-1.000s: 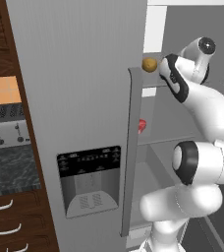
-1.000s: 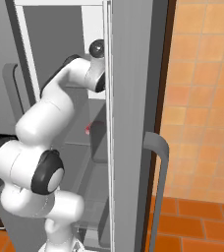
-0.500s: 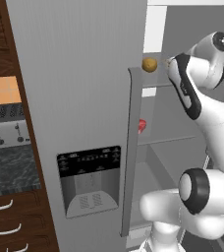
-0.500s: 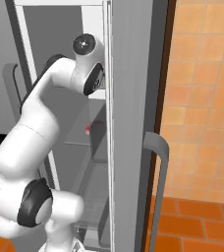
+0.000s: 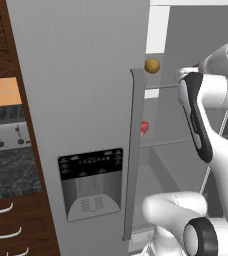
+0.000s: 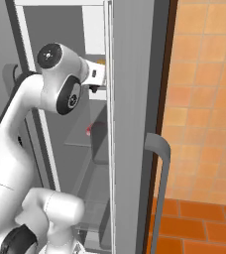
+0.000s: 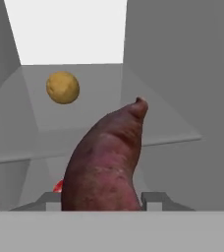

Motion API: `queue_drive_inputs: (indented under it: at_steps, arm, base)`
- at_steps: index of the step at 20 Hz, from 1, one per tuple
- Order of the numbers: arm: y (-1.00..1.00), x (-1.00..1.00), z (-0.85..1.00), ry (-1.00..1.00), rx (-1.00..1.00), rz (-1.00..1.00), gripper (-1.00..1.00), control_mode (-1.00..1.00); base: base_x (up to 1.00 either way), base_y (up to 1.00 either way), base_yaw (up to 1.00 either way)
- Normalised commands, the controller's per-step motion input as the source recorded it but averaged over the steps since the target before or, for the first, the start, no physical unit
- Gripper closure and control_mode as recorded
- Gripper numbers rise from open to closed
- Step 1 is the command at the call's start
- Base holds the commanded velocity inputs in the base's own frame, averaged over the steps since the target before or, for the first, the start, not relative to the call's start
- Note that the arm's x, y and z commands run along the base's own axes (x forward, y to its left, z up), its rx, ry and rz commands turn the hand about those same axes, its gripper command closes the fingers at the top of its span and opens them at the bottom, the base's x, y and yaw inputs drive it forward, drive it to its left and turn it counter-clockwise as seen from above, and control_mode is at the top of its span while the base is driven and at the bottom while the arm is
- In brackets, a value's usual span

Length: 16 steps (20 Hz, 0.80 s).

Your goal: Place one potato and one steak in each tupperware on the nearby counter, to pack two identical lunches.

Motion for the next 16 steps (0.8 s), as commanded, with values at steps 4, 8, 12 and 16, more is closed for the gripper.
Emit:
queue_drive_inputs:
  at_steps: [4,8,12,16]
  arm:
    - [0.41,-1.00,0.11,0.05,0.01,-0.05,1.00,-1.00]
    - [0.26,-1.00,0.03,0.02,0.06,-0.02,1.00,-1.00]
    - [0.14,-1.00,0.00,0.02,0.06,0.01,1.00,-1.00]
    - [0.18,-1.00,0.00,0.08,0.19,0.02,1.00,-1.00]
  base:
    - [0.00,0.00,0.00]
    - [0.00,0.00,0.00]
    - [0.00,0.00,0.00]
    - [0.00,0.00,0.00]
